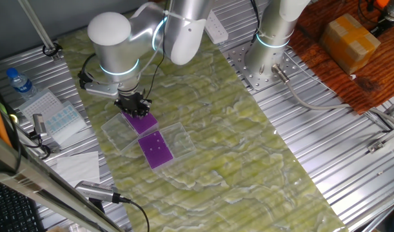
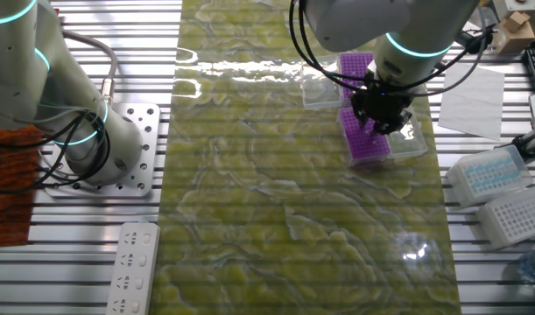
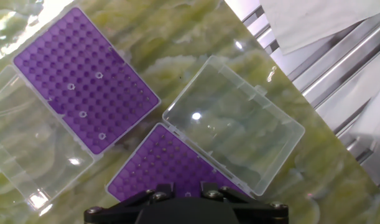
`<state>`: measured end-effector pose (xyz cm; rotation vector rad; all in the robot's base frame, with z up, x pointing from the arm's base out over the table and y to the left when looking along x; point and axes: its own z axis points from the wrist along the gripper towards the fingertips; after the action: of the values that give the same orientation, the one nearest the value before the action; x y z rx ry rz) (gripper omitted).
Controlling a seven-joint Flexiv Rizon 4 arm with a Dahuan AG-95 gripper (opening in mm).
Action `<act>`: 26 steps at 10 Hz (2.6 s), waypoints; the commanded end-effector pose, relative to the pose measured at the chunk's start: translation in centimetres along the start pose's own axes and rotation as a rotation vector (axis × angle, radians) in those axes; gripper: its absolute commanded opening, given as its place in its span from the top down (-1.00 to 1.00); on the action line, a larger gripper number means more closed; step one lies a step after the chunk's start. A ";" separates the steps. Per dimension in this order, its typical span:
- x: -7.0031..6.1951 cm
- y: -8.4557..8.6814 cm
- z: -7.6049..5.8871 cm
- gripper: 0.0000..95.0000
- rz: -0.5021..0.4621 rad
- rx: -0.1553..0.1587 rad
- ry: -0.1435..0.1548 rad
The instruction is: Transfer all small pipette tips from one holder to another
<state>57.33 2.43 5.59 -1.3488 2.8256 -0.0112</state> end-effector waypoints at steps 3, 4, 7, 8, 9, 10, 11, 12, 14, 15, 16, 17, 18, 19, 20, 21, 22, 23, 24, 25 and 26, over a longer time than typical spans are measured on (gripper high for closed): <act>0.3 0.1 0.2 0.60 -0.006 0.005 -0.007; 0.3 0.1 0.2 0.60 -0.008 0.006 -0.009; 0.4 0.1 0.4 0.60 -0.014 0.010 -0.015; 0.4 0.1 0.4 0.60 -0.014 0.010 -0.015; 0.4 0.1 0.6 0.60 -0.016 0.012 -0.019; 0.4 0.1 0.6 1.00 -0.013 0.011 -0.021; 0.4 0.1 0.6 1.00 -0.011 0.009 -0.023; 0.4 0.1 0.6 1.00 -0.007 0.008 -0.023; 0.4 0.1 0.3 1.00 0.008 0.005 -0.021; 0.4 0.1 0.0 1.00 0.012 0.002 -0.019; 0.4 0.1 0.0 1.00 0.012 0.002 -0.019; 0.1 0.1 -2.7 1.00 0.024 -0.016 0.006; 0.0 0.2 -3.1 1.00 0.029 -0.017 0.007; -0.3 0.5 -4.3 1.00 0.048 -0.021 0.005; -0.8 1.0 -5.1 1.00 0.075 -0.024 0.004; -1.4 1.6 -5.6 1.00 0.099 -0.026 0.006; -2.5 2.4 -5.9 1.00 0.138 -0.027 0.005; -3.7 3.3 -5.8 1.00 0.179 -0.027 0.003; -4.6 3.9 -5.6 1.00 0.205 -0.024 0.003; -4.6 3.9 -5.6 1.00 0.205 -0.024 0.003; -5.5 4.3 -5.3 1.00 0.228 -0.024 0.003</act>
<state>57.30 9.28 10.78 -1.0330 2.9673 0.0197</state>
